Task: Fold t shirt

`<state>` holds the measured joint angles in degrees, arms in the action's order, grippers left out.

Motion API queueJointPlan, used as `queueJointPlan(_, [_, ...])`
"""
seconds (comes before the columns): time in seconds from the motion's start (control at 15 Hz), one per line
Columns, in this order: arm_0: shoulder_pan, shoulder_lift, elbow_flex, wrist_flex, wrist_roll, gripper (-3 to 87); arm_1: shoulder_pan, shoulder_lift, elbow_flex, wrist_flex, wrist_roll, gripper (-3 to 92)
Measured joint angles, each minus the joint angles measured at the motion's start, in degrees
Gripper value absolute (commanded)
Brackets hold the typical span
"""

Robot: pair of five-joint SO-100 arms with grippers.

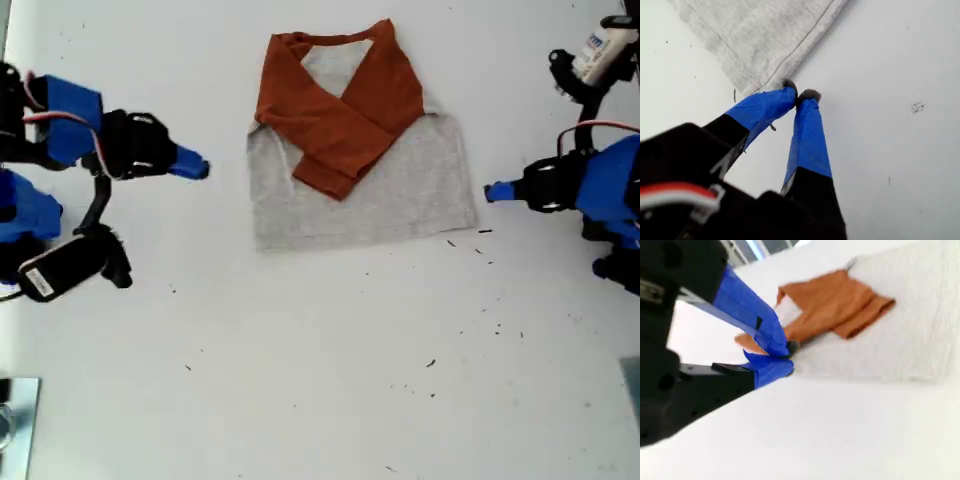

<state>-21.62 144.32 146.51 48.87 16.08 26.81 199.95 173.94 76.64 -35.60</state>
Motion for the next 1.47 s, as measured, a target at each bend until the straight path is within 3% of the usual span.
queueJointPlan(0.13, [-1.7,13.2,16.5,-0.4,-3.3,-0.3,0.0,0.0,0.1,0.0,0.7,3.4])
queueJointPlan(0.27, [-1.1,14.2,17.7,0.1,-4.2,-0.3,-0.1,-0.7,0.0,0.1,3.4,4.1])
queueJointPlan(0.4, [-0.9,4.7,5.4,5.5,-4.2,19.8,-0.8,-7.5,-4.8,0.7,5.9,23.1])
queueJointPlan(0.47, [-0.2,-1.8,-3.4,9.0,-4.2,23.3,-0.3,-17.1,-13.4,2.9,5.4,30.9])
queueJointPlan(0.6, [1.9,-16.7,-21.6,15.4,-4.0,25.5,1.2,-38.4,-35.5,9.0,3.0,34.3])
queueJointPlan(0.67, [3.0,-22.4,-26.9,15.7,-3.9,25.6,0.9,-47.5,-44.3,10.9,2.3,33.0])
queueJointPlan(0.87, [5.7,-31.3,-28.6,11.6,-4.0,26.3,-0.5,-56.2,-46.8,7.1,2.0,30.8])
queueJointPlan(1.07, [8.4,-43.3,-28.9,4.7,-5.0,27.1,-1.7,-63.0,-40.0,-4.1,2.1,30.2])
queueJointPlan(1.27, [9.2,-50.4,-30.7,-1.3,-6.6,26.9,-1.9,-73.0,-38.0,-14.2,2.5,29.9])
queueJointPlan(1.33, [9.2,-52.6,-31.8,-1.9,-6.9,22.9,-2.5,-77.7,-38.1,-16.6,2.8,28.3])
queueJointPlan(1.47, [9.5,-58.4,-38.3,-1.2,-6.9,-0.2,-4.0,-85.8,-41.4,-18.8,3.7,18.8])
